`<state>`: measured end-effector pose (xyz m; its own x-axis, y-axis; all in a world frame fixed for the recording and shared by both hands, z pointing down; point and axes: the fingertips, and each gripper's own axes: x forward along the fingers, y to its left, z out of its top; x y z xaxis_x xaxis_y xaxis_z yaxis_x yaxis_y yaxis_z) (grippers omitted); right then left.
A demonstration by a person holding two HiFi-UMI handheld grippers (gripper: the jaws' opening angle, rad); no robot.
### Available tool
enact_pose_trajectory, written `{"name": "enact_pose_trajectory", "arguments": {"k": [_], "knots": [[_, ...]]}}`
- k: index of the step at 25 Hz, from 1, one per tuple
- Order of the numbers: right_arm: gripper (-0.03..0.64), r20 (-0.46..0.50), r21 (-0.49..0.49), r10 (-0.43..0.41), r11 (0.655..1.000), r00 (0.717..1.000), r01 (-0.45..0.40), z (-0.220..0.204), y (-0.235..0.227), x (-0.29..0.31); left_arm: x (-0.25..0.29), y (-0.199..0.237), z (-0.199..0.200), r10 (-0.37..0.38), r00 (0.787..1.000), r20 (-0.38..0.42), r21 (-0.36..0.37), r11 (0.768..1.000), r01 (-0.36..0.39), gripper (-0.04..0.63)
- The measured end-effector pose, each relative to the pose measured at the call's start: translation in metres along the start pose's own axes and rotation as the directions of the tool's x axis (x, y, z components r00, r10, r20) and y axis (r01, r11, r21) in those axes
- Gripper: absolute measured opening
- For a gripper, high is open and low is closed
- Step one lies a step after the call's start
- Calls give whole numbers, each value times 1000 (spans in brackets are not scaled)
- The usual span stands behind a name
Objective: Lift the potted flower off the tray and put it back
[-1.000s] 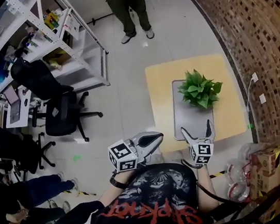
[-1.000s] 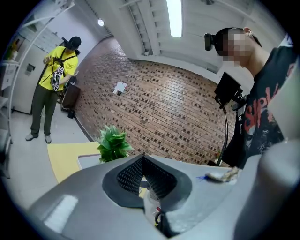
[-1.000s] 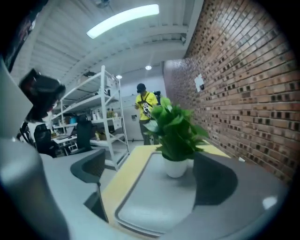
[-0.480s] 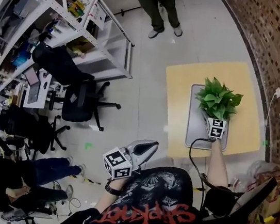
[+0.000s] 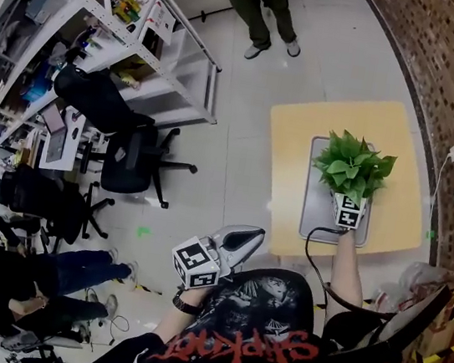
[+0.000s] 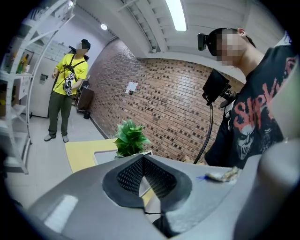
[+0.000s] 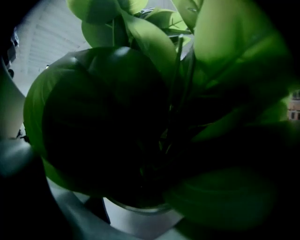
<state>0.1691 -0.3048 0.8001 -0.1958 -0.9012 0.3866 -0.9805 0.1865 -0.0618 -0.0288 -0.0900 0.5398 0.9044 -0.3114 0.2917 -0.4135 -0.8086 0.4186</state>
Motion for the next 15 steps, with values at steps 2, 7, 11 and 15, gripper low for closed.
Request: {"name": "enact_pose_trajectory", "arguments": {"k": [2, 7, 11, 15], "knots": [[558, 36, -29, -14, 999, 999, 15, 30, 5, -29, 3, 3, 5, -17, 1000, 13, -2, 1000, 17, -6], [561, 48, -50, 7, 999, 999, -4, 119, 22, -106, 21, 6, 24, -57, 995, 84, 30, 998, 54, -6], [563, 87, -51, 41, 998, 995, -37, 165, 40, -164, 33, -6, 33, -100, 990, 98, 100, 991, 90, -6], [563, 115, -57, 54, 997, 992, -48, 191, 60, -190, 25, -6, 30, -109, 994, 30, 161, 982, 103, -9]]}}
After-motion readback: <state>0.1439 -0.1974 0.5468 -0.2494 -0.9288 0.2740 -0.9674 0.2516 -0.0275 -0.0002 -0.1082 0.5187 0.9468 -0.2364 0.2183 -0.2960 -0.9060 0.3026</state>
